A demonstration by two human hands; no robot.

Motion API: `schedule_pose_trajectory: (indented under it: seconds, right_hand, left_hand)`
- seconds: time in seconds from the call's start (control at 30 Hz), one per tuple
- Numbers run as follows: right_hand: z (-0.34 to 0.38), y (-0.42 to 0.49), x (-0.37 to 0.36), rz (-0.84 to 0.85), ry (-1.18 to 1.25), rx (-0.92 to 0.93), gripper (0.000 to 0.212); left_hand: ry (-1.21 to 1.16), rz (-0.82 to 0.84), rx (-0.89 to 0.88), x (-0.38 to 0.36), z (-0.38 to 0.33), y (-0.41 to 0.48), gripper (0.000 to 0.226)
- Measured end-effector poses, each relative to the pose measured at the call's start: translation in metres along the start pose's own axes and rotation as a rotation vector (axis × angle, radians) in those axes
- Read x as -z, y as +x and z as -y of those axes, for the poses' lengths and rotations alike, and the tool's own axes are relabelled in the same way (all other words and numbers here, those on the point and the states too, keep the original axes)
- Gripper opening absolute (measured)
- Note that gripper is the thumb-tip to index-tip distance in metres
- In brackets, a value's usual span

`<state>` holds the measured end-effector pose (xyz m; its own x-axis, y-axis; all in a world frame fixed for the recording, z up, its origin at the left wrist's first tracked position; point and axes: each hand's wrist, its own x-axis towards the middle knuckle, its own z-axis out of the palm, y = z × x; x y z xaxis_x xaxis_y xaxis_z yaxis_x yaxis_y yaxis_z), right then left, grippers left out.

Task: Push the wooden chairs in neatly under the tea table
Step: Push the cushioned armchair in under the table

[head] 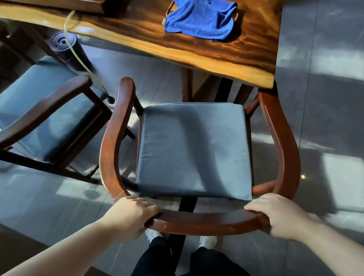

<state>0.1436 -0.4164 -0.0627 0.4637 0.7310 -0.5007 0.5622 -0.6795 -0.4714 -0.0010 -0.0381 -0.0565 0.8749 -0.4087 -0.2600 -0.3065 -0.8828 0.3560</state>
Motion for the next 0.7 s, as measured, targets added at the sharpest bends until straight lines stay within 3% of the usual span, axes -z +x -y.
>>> schedule_pose_trajectory:
  seconds: [0.3,0.5,0.63,0.7]
  right_hand:
    - [0.041,0.026,-0.014,-0.164,-0.021,-0.001,0.029]
    - [0.08,0.07,-0.021,-0.214,-0.016,-0.061,0.025]
    - [0.095,0.089,-0.013,-0.207,-0.008,-0.099,0.027]
    - [0.101,0.094,-0.011,-0.202,-0.022,-0.12,0.025]
  left_hand:
    - [-0.026,-0.024,-0.038,0.021,0.055,-0.013,0.032]
    - [0.032,0.013,-0.001,0.052,0.121,-0.008,0.046]
    - [0.071,0.042,-0.029,0.072,0.148,0.002,0.029]
    - [0.065,0.045,-0.064,0.078,0.154,0.005,0.035]
